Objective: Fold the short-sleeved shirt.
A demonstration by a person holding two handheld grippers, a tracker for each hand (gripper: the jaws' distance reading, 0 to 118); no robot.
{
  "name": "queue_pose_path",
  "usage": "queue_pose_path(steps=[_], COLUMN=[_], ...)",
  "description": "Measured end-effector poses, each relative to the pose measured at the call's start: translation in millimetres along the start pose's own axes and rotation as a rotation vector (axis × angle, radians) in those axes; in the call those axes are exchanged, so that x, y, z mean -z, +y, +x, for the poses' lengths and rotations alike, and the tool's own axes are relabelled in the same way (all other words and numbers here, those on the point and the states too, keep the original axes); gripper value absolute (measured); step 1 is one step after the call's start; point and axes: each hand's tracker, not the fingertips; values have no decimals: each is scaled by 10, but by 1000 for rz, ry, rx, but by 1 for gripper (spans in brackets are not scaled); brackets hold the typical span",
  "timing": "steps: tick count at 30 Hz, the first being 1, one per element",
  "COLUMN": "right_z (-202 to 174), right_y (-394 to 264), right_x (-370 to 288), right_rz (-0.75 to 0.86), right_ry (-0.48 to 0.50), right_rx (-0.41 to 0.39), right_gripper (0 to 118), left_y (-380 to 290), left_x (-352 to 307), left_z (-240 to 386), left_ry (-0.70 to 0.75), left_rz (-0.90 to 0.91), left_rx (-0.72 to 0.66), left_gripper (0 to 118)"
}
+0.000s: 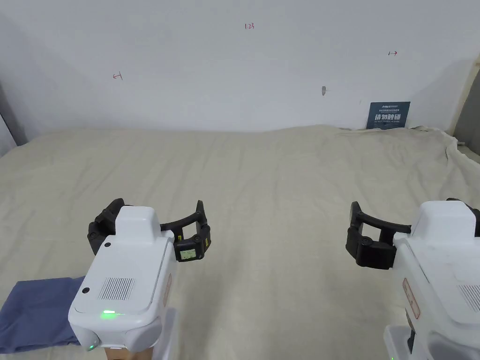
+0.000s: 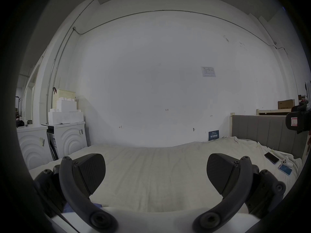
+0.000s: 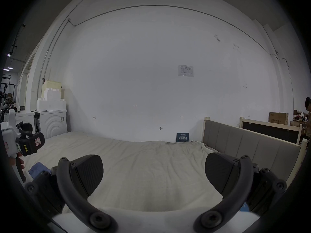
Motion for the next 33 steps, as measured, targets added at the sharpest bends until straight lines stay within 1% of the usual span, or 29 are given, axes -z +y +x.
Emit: queue_pose_path(steps=[33], right_z=[-20], right_y=[-5], right_x=[2], right_rz=[4], right_ry=[1], right_rx=[-11], right_gripper=[118], left_y=[0], left_x=[-19], left_z=[-20], left_ry=[13], left_rz=[10], left_rx=[3], left_gripper=[118])
